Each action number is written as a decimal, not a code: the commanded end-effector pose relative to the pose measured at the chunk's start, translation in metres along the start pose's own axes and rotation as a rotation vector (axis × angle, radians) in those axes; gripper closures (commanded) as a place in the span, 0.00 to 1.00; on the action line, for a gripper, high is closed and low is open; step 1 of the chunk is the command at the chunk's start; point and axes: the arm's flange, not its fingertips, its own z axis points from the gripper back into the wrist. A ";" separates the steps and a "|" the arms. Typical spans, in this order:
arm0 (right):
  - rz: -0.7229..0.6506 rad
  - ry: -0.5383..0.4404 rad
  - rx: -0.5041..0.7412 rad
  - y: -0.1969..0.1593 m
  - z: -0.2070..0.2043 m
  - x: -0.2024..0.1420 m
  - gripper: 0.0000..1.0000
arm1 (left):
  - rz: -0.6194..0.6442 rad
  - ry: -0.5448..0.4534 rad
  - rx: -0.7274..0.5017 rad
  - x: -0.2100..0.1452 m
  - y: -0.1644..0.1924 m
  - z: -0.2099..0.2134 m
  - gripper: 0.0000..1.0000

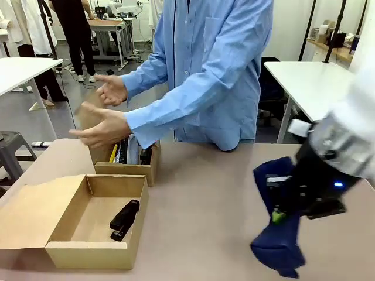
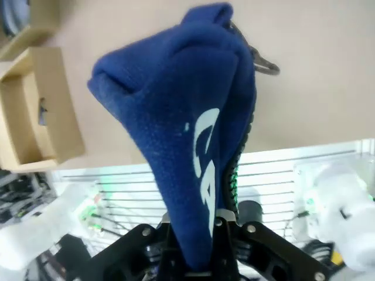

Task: Place items inside the box.
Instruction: Pick up a Pencil pouch or Stapler and place it inside the Mailer Box closest to the robot.

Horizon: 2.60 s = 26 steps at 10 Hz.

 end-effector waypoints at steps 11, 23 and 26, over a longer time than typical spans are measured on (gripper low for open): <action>-0.043 -0.041 0.029 -0.006 0.019 -0.013 0.92 | -0.021 -0.011 -0.016 0.001 -0.001 -0.002 0.00; 0.111 -0.001 0.240 0.326 -0.111 0.028 0.92 | -0.021 -0.011 -0.016 0.001 -0.001 -0.002 0.00; 0.143 0.046 0.297 0.294 -0.105 0.017 0.92 | -0.021 -0.011 -0.016 0.001 -0.001 -0.002 0.00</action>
